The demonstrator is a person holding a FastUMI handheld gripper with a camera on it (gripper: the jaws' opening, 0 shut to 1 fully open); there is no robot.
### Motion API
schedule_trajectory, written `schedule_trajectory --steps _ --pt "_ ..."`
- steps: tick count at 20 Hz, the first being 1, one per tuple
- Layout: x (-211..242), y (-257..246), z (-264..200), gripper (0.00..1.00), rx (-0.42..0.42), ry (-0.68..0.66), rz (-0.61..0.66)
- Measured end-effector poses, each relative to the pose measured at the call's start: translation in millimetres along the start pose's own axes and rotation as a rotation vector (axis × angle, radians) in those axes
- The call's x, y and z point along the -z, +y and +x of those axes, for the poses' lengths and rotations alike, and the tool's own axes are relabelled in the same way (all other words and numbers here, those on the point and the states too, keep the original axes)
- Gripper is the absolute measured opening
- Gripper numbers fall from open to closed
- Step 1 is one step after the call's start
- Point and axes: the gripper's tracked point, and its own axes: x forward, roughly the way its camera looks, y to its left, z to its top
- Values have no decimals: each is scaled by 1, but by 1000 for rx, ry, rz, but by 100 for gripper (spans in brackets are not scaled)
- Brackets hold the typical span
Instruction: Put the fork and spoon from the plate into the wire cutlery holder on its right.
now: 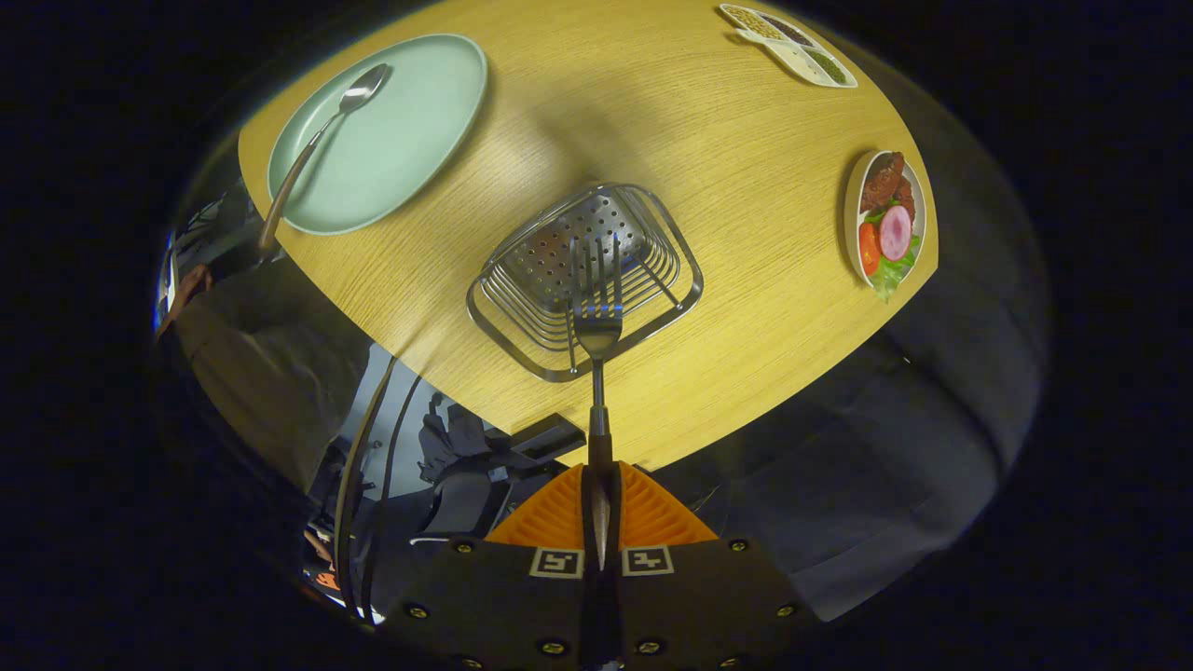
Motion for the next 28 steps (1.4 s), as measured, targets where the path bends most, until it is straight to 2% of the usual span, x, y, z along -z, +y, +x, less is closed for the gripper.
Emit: schedule_trajectory --steps 2,6,7,13,18,24,28 --pt "-3 -9 2 1 38 26 -2" --pt "-17 -7 0 1 28 51 -15" --pt "-18 -5 0 5 15 62 -15" --pt "-21 -15 5 11 13 95 -9" --pt "-20 -17 1 11 19 119 -45" --pt "-29 -30 -26 11 50 41 -34" --pt "-24 -28 -34 11 24 34 -23"
